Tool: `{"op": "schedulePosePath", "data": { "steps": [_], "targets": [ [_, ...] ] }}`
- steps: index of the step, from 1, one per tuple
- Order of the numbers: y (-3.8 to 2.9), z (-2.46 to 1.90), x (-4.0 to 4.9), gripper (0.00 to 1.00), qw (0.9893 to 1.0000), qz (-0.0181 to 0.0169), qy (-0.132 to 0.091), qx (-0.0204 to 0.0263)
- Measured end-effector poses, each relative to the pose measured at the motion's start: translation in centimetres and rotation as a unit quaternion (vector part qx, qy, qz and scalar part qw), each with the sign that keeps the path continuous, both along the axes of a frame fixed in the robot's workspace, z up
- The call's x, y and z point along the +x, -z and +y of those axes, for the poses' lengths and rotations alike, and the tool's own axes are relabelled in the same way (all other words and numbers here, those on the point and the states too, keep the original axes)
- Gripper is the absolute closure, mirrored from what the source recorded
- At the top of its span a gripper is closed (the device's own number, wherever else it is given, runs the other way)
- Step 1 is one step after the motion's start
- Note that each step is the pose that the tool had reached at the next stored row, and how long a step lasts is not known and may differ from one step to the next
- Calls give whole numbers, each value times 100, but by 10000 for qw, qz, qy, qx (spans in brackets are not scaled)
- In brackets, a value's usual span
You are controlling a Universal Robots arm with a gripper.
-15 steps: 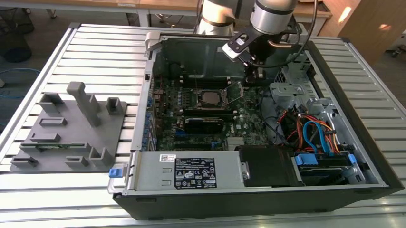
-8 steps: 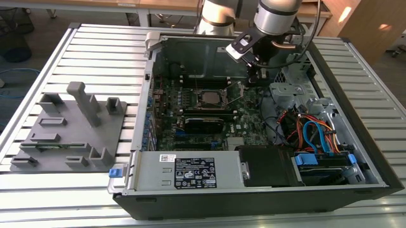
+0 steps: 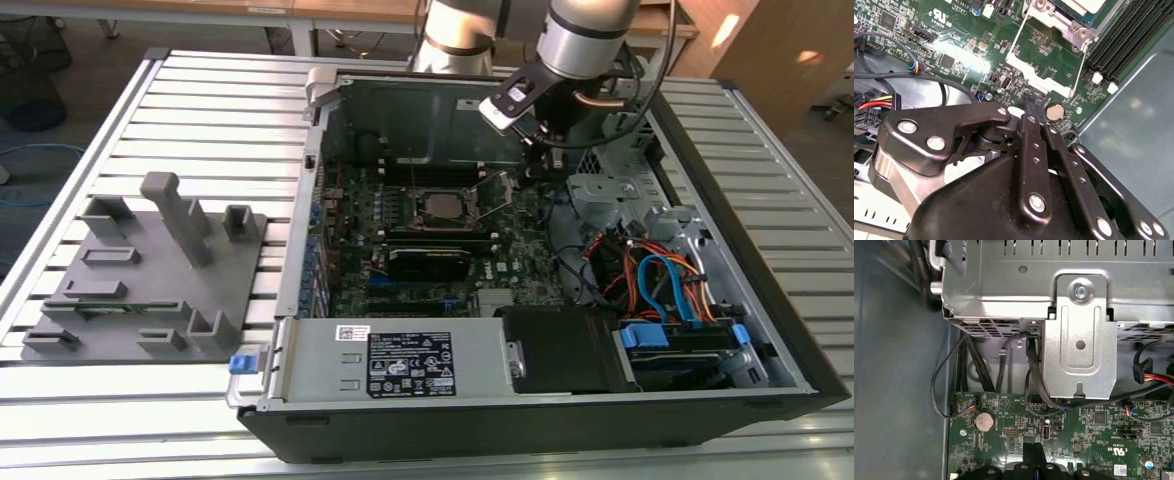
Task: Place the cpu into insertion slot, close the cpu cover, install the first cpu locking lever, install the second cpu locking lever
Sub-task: 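Close the cpu cover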
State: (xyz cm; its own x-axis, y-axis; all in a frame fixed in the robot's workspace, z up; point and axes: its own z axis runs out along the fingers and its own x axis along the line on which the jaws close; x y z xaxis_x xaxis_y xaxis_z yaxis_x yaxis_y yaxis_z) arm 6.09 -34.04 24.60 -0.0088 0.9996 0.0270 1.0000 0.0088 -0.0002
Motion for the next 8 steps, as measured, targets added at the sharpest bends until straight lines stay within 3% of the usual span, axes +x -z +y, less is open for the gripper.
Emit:
{"op": "schedulePosePath", "data": {
  "steps": [4, 8],
  "targets": [
    [46, 0, 1, 90, 10000, 0, -1, 0],
    [52, 0, -8, 90, 10000, 0, -1, -1]
  ]
}}
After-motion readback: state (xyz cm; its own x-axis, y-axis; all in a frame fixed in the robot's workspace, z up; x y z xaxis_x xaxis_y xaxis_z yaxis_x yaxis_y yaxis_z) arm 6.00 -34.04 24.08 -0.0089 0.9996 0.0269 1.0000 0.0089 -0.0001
